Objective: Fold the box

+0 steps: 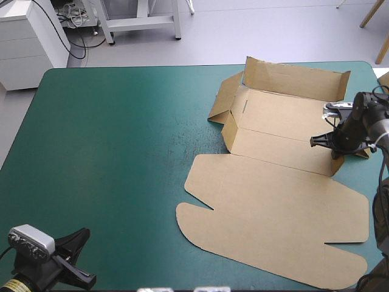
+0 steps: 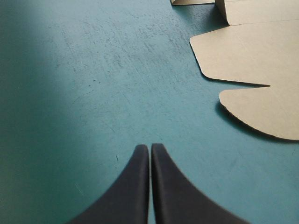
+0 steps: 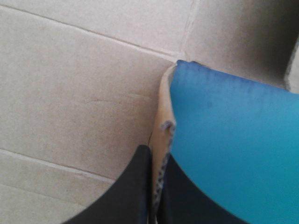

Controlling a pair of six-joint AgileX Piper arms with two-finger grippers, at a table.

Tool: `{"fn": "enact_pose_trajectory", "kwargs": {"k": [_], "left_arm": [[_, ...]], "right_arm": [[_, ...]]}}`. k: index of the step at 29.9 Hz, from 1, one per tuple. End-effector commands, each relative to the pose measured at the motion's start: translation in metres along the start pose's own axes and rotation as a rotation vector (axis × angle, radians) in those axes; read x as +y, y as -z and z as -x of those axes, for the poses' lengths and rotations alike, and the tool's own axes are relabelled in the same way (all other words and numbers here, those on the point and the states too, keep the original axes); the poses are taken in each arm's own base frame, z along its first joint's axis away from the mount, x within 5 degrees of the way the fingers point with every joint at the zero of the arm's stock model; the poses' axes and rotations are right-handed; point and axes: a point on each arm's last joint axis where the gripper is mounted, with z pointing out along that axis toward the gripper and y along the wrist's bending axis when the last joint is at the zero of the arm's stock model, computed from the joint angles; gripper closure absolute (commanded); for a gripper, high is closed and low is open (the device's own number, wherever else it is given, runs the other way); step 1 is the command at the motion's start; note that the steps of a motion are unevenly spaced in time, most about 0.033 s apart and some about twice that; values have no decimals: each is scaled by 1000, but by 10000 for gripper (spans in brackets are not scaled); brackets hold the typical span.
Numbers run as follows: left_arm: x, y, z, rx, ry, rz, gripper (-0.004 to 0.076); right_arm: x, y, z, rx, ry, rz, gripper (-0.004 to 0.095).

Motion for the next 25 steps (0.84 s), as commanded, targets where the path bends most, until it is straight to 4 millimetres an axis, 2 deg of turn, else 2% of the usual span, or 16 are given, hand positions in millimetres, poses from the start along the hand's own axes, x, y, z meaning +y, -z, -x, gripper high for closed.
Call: {"fn": "enact_pose_trajectory", "kwargs": {"k": [1, 4, 11, 18, 25], "left_arm": [[0, 2, 12, -76, 4, -3, 731], [0, 2, 12, -76, 4, -3, 731], [0, 2, 12, -76, 4, -3, 731], [0, 2, 12, -76, 4, -3, 731], [0, 2, 12, -76, 4, -3, 731]], "right_arm": [[9, 22, 21, -39, 115, -40, 927], [26, 17, 39, -55, 201, -53, 928], [89, 11, 69, -101, 426, -45, 928], [155, 22, 72, -163, 686, -35, 928], [212, 38, 61, -221, 980, -35, 928]]}}
